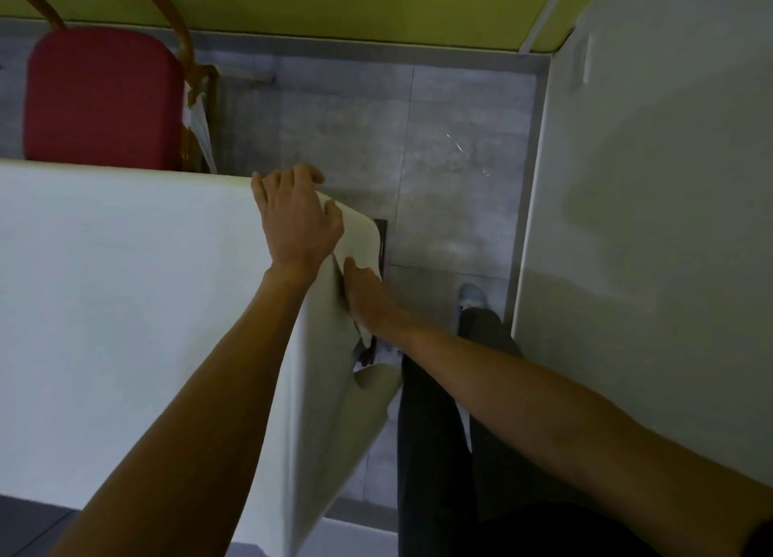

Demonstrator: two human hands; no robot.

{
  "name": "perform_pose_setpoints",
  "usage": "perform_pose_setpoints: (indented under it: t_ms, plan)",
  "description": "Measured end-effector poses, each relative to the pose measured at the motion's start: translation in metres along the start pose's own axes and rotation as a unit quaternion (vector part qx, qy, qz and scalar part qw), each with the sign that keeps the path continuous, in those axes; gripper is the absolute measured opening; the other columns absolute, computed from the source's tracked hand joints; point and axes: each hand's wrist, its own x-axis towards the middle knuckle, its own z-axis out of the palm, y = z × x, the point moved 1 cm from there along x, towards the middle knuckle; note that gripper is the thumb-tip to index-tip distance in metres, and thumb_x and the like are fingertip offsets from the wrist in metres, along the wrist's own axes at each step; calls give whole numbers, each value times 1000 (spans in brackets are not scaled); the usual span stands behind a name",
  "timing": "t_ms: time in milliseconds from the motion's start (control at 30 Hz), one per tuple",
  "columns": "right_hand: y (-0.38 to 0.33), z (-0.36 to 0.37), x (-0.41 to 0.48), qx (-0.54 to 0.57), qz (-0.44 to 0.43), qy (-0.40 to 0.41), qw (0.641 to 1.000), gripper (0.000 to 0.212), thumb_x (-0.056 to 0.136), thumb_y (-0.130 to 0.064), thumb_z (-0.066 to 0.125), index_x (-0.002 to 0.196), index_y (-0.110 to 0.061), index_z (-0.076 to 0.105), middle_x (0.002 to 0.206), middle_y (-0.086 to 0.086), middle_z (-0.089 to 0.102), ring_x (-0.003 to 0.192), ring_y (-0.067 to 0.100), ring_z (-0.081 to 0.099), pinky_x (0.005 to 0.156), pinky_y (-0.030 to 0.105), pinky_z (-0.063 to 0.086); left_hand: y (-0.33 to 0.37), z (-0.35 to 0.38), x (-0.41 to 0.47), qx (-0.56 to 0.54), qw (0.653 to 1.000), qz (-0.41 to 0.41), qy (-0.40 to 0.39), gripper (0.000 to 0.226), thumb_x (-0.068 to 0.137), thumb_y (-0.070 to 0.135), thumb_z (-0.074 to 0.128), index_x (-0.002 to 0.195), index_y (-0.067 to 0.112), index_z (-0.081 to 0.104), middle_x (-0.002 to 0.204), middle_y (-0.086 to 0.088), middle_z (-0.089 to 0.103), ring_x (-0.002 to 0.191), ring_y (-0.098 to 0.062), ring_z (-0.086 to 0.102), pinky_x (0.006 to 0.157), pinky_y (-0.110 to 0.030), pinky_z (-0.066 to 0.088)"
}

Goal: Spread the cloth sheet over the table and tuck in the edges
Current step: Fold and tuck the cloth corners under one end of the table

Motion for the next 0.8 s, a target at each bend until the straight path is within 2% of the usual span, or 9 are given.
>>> perform_pose_setpoints:
  t_ms: [100, 167, 233, 333, 400, 467, 533, 633, 800]
  plan:
    - [-9, 1, 0, 50, 30, -36, 998, 59, 103, -18, 43, 155, -8, 17, 140, 24, 48, 123, 40, 53, 103, 52, 47, 3, 1, -2, 45, 999, 3, -21, 46, 85, 23, 69, 126, 15, 52, 136, -11, 54, 137, -34, 39, 123, -52, 9]
    - [-7, -17, -3, 18, 81, -60, 995, 57, 100, -18, 49, 152, -8, 28, 144, 19, 47, 127, 38, 52, 104, 49, 47, 3, 0, -5, 91, 995, -11, -39, 61, 90, 27, 65, 143, 14, 38, 155, -14, 34, 148, -39, 17, 121, -53, 2]
    - [-10, -43, -9, 43, 111, 56, 991, 37, 101, -15, 47, 136, -5, 52, 135, 17, 56, 122, 37, 56, 100, 44, 50, 4, -1, -8, 99, 993, -24, -53, 71, 94, 25, 61, 153, 11, 22, 163, -15, 15, 150, -40, 2, 122, -53, 1]
    - [-35, -75, 4, 259, 81, 247, 930, 44, 107, -25, 39, 144, -3, 45, 146, 17, 50, 133, 33, 48, 109, 40, 39, 4, 0, -9, 68, 996, -20, -60, 77, 95, 26, 59, 155, 9, 14, 164, -15, 9, 150, -38, -3, 123, -51, 4]
    - [-55, -75, 31, 397, 51, 218, 890, 66, 105, -48, 34, 156, -8, 23, 162, 12, 27, 149, 26, 26, 123, 41, 21, 3, 0, -8, 48, 997, -18, -52, 77, 96, 39, 56, 155, 10, 16, 164, -15, 11, 151, -38, -3, 123, -50, 2]
    - [-53, -48, 75, 431, 43, 174, 884, 89, 90, -73, 26, 158, -17, 17, 165, 11, 19, 152, 27, 19, 124, 49, 17, 3, 2, -8, 37, 998, -19, -39, 75, 97, 48, 51, 154, 12, 19, 163, -14, 14, 151, -37, -1, 123, -51, 3]
    - [-24, -1, 131, 447, 44, 160, 879, 100, 78, -82, 25, 154, -19, 24, 160, 15, 29, 147, 34, 29, 119, 55, 25, 2, 3, -9, 44, 998, -18, -37, 76, 96, 50, 50, 155, 13, 19, 163, -13, 14, 151, -37, 0, 123, -51, 3]
    - [8, 43, 156, 541, 104, 142, 823, 124, 59, -104, 24, 153, -24, 31, 153, 9, 43, 136, 31, 45, 114, 56, 35, -1, 5, -7, 51, 998, -9, -42, 80, 93, 40, 59, 155, 12, 18, 163, -14, 13, 151, -38, -1, 123, -50, 1]
    - [29, 81, 131, 563, 184, 119, 797, 135, 50, -107, 23, 157, -25, 23, 155, 9, 41, 135, 30, 45, 116, 53, 34, -6, 11, -4, 37, 999, -12, -33, 72, 93, 23, 63, 153, 15, 22, 163, -11, 17, 151, -36, 1, 123, -49, 1]
